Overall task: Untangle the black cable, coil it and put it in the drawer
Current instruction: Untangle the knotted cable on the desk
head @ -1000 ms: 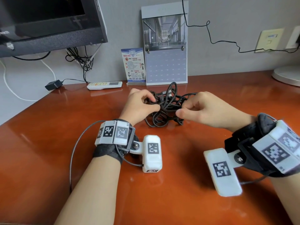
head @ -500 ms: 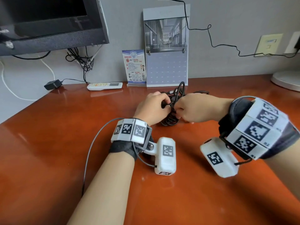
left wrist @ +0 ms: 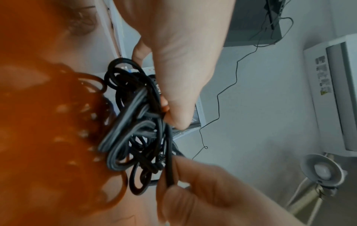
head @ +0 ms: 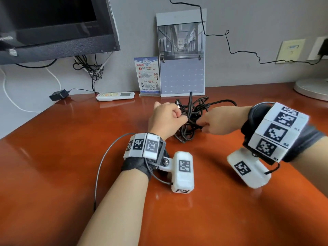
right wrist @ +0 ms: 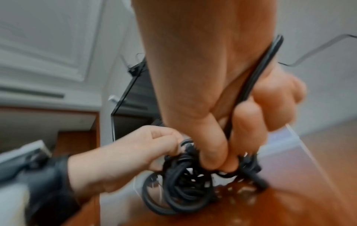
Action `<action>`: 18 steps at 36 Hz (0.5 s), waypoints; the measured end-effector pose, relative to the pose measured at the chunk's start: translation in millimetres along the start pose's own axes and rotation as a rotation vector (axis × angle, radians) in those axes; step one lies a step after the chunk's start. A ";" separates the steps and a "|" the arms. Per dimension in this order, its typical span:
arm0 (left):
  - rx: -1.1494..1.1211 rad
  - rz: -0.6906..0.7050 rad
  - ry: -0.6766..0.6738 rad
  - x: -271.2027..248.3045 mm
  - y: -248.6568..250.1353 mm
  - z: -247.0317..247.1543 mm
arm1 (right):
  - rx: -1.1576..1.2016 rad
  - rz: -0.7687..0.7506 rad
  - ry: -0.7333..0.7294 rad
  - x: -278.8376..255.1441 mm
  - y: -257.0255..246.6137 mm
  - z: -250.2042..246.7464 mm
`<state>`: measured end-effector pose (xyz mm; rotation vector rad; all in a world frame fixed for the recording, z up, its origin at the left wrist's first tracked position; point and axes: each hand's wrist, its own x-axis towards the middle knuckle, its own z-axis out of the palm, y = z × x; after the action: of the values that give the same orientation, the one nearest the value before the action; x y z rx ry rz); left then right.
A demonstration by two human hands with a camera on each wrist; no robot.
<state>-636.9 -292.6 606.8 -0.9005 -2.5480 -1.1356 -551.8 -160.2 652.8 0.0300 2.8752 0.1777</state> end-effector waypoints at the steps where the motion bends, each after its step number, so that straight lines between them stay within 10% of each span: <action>1: -0.008 0.004 0.006 0.9 -0.7 -0.2 | -0.028 -0.004 -0.007 -1.1 0.5 -0.4; 11: -0.054 -0.091 0.133 13.6 -26.1 -6.9 | -0.547 -0.133 -0.079 -28.7 -22.5 0.4; 18: -0.060 -0.059 0.028 11.0 -37.0 -7.5 | 0.147 -0.144 0.207 -25.8 -6.7 -9.0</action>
<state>-668.6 -312.2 594.2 -0.8222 -2.5459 -1.2384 -529.2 -168.8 667.2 -0.1775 3.0756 -0.0623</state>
